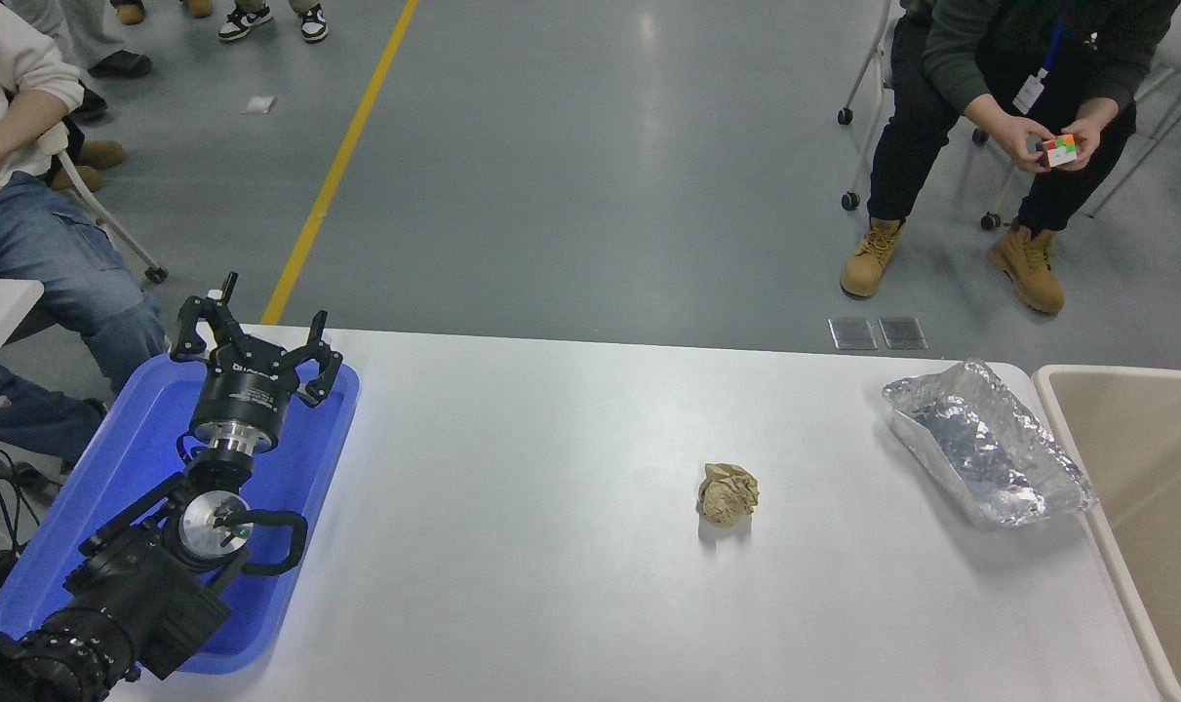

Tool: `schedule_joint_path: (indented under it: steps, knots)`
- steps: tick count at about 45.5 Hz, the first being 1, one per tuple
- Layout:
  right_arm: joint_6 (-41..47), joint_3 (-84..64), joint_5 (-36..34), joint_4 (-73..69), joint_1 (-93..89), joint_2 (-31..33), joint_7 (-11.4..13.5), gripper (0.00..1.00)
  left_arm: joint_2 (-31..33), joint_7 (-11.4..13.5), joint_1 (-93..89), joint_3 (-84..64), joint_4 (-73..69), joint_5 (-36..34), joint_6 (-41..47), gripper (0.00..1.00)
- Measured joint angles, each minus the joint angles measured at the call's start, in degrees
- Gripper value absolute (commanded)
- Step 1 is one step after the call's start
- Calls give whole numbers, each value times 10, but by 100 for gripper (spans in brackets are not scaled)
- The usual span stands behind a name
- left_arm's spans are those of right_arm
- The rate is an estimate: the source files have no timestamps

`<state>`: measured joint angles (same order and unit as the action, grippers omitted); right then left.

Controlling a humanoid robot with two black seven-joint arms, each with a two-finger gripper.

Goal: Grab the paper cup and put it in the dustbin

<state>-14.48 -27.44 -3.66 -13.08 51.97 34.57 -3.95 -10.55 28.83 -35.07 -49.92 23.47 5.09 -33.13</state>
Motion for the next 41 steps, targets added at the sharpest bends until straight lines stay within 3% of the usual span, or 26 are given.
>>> schedule_joint_path:
  steps: [11,24,41]
  knots:
    - [1,-119,5,-98,166,28,0,100,0,0,0,0,0,0,0,100]
    - [34,-226,72,-232,350,32,0,100,0,0,0,0,0,0,0,100]
    - [209,-262,150,-379,503,29,0,100,0,0,0,0,0,0,0,100]
